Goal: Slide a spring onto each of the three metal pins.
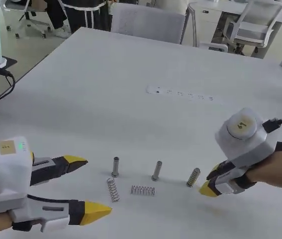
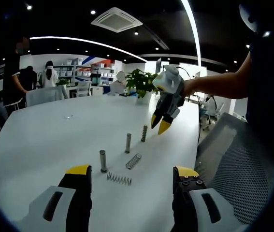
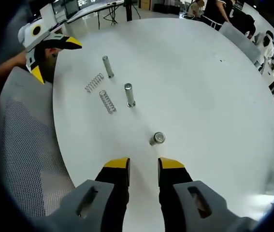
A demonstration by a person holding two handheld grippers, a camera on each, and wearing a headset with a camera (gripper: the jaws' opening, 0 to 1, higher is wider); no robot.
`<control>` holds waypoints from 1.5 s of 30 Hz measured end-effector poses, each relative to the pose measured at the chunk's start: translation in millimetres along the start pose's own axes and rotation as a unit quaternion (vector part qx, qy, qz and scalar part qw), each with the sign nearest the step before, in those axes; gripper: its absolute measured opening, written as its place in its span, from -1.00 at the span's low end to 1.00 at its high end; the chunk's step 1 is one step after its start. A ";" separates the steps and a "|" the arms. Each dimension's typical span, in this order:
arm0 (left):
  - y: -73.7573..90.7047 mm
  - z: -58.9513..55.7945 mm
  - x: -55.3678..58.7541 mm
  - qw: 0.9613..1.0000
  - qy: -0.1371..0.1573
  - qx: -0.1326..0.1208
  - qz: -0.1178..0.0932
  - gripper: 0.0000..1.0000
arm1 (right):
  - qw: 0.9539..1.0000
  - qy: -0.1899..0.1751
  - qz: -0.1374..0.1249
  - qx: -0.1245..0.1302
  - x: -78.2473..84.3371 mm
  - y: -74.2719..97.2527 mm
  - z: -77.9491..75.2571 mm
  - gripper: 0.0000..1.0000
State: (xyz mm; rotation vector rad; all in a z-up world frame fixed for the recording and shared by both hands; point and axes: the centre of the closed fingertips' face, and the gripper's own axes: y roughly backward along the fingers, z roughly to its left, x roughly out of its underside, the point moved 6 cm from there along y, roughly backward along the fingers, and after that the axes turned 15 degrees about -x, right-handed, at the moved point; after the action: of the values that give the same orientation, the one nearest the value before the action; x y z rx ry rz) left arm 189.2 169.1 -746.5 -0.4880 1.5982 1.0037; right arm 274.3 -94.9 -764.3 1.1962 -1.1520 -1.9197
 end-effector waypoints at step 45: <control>2.4 -0.8 2.3 1.000 0.001 0.000 0.006 0.24 | 0.991 0.121 0.003 -0.057 -73.4 -72.9 40.2 -0.67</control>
State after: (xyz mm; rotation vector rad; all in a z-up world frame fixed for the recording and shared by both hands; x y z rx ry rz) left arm 186.3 170.3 -747.8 -0.4802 1.6038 1.0122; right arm 265.7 12.2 -791.8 1.3187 -0.9052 -1.7535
